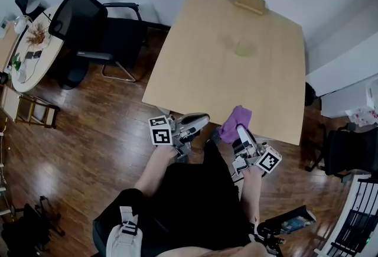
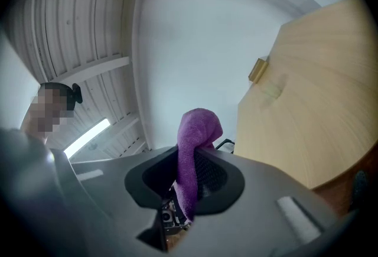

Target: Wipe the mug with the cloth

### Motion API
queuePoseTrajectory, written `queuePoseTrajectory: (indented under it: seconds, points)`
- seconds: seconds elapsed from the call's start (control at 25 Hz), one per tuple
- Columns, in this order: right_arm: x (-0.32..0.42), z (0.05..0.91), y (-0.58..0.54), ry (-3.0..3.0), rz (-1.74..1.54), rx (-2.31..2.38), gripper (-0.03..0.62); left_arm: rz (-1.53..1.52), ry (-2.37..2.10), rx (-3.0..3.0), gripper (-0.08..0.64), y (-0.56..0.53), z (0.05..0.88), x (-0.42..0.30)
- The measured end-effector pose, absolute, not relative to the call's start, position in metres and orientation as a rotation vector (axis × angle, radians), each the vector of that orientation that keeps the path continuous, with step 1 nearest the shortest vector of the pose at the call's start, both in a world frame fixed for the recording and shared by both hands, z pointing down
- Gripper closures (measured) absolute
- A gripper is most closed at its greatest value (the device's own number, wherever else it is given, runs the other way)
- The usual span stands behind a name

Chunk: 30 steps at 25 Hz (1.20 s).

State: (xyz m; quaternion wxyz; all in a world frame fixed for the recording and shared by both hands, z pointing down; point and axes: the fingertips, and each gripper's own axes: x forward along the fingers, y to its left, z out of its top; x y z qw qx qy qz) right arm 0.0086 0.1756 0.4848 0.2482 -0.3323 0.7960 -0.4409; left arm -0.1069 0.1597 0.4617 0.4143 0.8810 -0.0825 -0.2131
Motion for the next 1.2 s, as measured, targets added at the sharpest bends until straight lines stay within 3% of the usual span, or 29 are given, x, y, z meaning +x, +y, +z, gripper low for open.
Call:
queuePoseTrajectory:
  seconds: [0.48,0.56,0.76,1.0,1.2]
  points:
    - [0.114,0.515,0.031,2.063,-1.276,-0.844,0.528,-0.128,-0.449,2.429,0.554,0.004,0.513,-0.002]
    - [0.138,0.525,0.016,2.021,-1.288,-0.853,0.528,0.016,-0.516,2.523,0.529,-0.029,0.536,0.018]
    - [0.191,0.549,-0.006,1.903,-1.331,-0.926,0.528,0.414,-0.667,2.6,0.383,-0.113,0.596,0.064]
    - [0.215,0.548,-0.018,1.866,-1.309,-0.999,0.528,0.715,-0.702,2.668,0.376,-0.177,0.639,0.096]
    - [0.22,0.537,-0.026,1.855,-1.263,-1.062,0.528,1.3,-0.574,2.84,0.367,-0.209,0.694,0.116]
